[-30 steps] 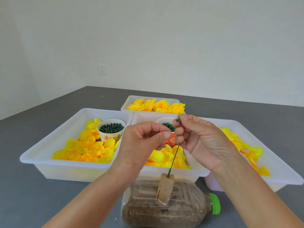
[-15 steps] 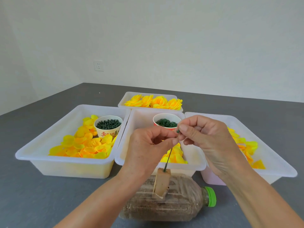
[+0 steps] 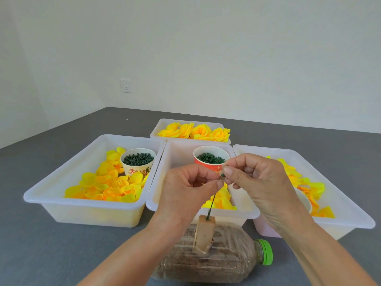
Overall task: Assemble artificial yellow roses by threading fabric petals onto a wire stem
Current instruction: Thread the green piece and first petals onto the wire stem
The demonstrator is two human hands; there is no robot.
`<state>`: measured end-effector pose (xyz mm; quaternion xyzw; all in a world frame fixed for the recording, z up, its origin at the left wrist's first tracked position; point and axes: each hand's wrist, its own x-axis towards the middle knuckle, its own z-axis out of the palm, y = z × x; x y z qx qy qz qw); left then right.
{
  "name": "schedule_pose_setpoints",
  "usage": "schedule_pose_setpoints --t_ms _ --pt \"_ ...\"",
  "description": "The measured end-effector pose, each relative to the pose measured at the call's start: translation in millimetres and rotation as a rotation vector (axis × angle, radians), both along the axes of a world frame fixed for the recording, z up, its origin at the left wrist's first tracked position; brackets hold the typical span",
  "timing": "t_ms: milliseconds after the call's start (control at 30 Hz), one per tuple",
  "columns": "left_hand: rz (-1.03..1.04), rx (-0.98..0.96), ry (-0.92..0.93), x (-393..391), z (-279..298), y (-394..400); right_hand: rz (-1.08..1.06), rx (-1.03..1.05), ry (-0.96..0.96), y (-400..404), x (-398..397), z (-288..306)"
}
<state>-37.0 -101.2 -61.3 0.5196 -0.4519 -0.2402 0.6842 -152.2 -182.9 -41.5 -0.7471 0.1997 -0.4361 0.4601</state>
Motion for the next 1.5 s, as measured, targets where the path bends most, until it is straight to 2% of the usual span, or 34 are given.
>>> schedule_pose_setpoints --t_ms 633,1100,1333,1500 --pt "-0.015 -0.006 0.01 0 0 2 0.022 0.035 -0.025 3 2 -1" --pt "0.011 0.018 -0.001 -1 0 3 0.025 0.22 -0.094 5 4 -8" --pt "0.009 0.028 0.001 -3 0 5 0.005 0.118 -0.055 7 3 -8" --pt "0.007 0.037 0.022 -3 0 5 0.011 0.181 -0.092 7 4 -11"
